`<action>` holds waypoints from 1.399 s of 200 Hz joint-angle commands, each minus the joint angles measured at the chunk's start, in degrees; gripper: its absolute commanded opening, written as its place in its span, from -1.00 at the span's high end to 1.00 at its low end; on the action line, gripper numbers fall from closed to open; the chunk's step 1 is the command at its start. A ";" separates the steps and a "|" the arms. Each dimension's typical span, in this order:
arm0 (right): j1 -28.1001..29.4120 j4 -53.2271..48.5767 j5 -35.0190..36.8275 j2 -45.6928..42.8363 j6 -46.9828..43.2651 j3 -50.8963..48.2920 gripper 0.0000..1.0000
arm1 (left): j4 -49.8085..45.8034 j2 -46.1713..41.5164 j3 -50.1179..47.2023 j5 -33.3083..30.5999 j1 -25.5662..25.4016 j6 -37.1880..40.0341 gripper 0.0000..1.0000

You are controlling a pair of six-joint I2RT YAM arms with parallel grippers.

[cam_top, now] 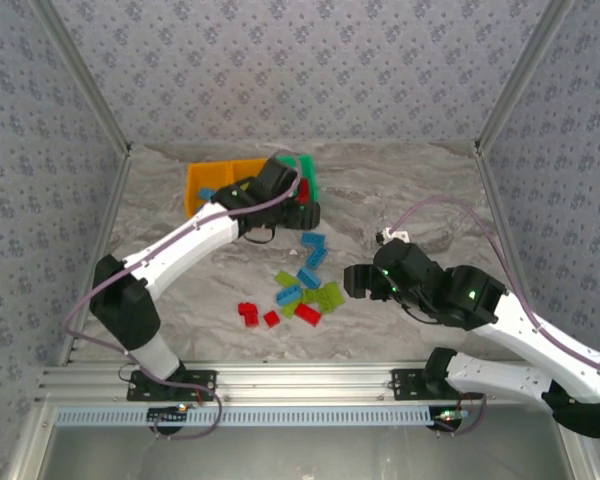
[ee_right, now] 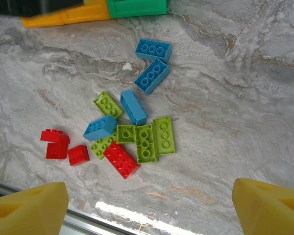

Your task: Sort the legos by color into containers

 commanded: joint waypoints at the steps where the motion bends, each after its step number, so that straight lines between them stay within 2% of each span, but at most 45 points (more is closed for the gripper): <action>1: -0.15 -0.78 1.29 0.24 0.60 -0.71 -0.80 | 4.73 3.93 -3.99 1.10 -0.26 -2.83 -0.98; 25: -0.22 -0.44 0.85 0.27 0.74 -0.97 -0.80 | 8.91 9.15 -4.50 1.93 -1.14 -1.51 -0.98; 75: 0.08 -1.73 0.45 -0.67 1.76 -1.66 -0.80 | 12.16 21.88 2.72 -0.15 -1.29 0.97 -0.98; 122: 0.09 -2.42 0.76 -1.69 1.97 -1.84 -0.80 | 10.18 28.76 7.81 -2.67 -1.29 1.61 -0.98; 149: 0.01 -2.57 1.12 -1.79 1.87 -1.79 -0.80 | 7.85 30.20 8.98 -3.24 -1.29 1.45 -0.56; 160: 0.03 -2.39 1.28 -1.70 1.71 -1.74 -0.80 | 7.22 30.45 8.96 -3.20 -1.27 1.28 -0.47; 196: -0.10 -1.81 1.07 -1.52 1.56 -1.99 -0.80 | 6.13 30.16 8.87 -3.09 -1.12 0.73 -0.18; 216: -0.06 -1.63 0.68 -1.48 1.62 -2.01 -0.80 | 5.02 27.50 8.66 -3.02 -1.02 0.82 -0.12; 252: 0.00 1.00 -0.03 -1.54 1.23 -2.07 -0.80 | 4.19 14.52 5.42 -5.23 0.11 1.51 -0.07; 280: 0.02 2.37 0.57 -1.37 0.76 -2.36 -0.80 | 3.34 4.65 2.98 -7.53 4.74 2.98 -0.07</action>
